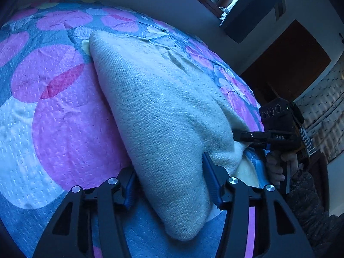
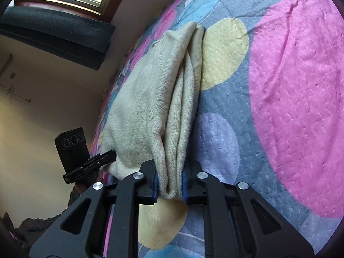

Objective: Fold small clothes

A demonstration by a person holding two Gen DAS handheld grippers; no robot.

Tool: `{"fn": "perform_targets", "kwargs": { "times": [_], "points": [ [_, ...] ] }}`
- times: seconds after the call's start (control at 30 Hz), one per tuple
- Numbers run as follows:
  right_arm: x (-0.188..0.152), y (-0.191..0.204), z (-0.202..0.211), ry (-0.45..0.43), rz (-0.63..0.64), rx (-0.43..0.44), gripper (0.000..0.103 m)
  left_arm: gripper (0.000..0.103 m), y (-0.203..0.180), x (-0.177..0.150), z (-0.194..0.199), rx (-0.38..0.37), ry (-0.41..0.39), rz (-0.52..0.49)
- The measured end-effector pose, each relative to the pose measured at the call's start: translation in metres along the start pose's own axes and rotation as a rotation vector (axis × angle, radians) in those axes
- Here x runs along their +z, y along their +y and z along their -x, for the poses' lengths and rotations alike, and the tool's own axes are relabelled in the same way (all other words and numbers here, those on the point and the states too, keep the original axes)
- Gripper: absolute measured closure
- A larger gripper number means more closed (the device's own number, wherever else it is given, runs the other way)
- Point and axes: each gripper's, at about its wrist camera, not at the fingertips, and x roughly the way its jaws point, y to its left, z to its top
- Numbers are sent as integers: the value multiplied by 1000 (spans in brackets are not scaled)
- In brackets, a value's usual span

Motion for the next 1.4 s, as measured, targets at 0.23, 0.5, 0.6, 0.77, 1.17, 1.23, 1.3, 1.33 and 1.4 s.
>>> {"fn": "perform_targets", "kwargs": {
  "times": [0.23, 0.5, 0.6, 0.77, 1.17, 1.23, 1.3, 1.33, 1.4],
  "points": [
    [-1, 0, 1, -10, 17, -10, 89, 49, 2, -1, 4, -16, -6, 13],
    [-3, 3, 2, -19, 19, -9, 89, 49, 2, 0, 4, -21, -6, 17],
    [-4, 2, 2, -19, 19, -8, 89, 48, 0, 0, 5, -11, -3, 10],
    [-3, 2, 3, -22, 16, -4, 89, 19, -9, 1, 5, -22, -2, -25],
    [11, 4, 25, -88, -15, 29, 65, 17, 9, 24, 13, -19, -9, 39],
    [24, -6, 29, -116, -62, 28, 61, 17, 25, 34, 9, -41, -10, 94],
    [42, -16, 24, -117, -94, 12, 61, 17, 41, 51, -1, -74, -9, 145],
    [52, -18, 20, -115, -95, -2, 61, 17, 46, 57, -6, -89, -9, 158],
    [75, -20, 6, -117, -98, -18, 61, 17, 53, 72, -17, -93, -15, 161]
  ]
}}
